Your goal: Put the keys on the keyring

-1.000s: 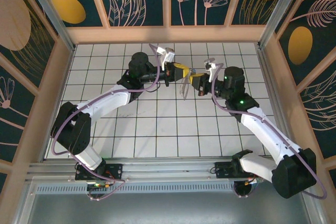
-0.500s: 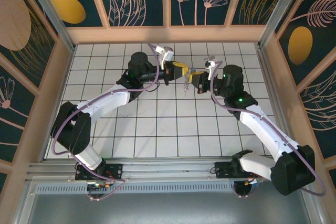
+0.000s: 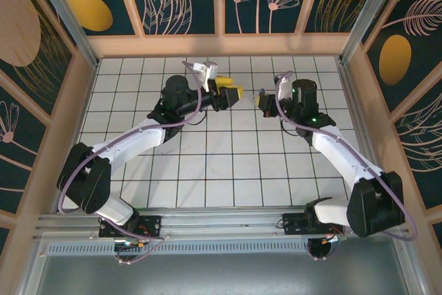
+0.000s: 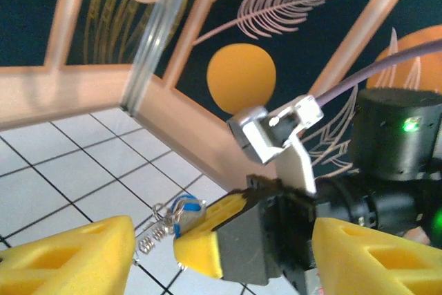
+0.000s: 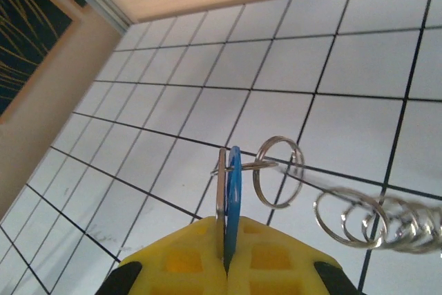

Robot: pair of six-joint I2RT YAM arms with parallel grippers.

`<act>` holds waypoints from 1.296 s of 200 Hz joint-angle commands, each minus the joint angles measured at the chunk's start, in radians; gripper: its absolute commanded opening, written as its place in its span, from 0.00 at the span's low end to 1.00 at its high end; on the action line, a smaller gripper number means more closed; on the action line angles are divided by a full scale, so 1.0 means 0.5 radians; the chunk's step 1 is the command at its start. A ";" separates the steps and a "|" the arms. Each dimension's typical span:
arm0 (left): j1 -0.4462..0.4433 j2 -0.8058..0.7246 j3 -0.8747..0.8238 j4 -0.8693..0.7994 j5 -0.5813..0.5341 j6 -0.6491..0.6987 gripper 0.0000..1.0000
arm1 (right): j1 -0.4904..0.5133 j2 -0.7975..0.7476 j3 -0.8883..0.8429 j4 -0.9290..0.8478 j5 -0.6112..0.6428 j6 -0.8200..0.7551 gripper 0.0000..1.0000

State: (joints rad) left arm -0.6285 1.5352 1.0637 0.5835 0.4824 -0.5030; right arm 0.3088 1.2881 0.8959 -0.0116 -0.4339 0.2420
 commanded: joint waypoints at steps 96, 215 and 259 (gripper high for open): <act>0.033 -0.329 -0.227 -0.019 -0.489 -0.082 0.74 | -0.005 0.995 0.962 -0.094 -0.123 -0.115 0.00; 0.051 -0.446 -0.268 -0.148 -0.490 -0.111 0.76 | 0.322 1.070 0.124 0.559 -0.011 0.339 0.00; 0.052 -0.466 -0.280 -0.206 -0.440 -0.130 0.78 | 0.526 0.985 -0.139 0.695 0.027 0.492 0.11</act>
State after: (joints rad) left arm -0.6079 1.3338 0.9401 0.4957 0.2379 -0.5514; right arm 0.5259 1.8610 0.8867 0.2333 -0.4377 0.4217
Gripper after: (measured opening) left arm 0.773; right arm 0.052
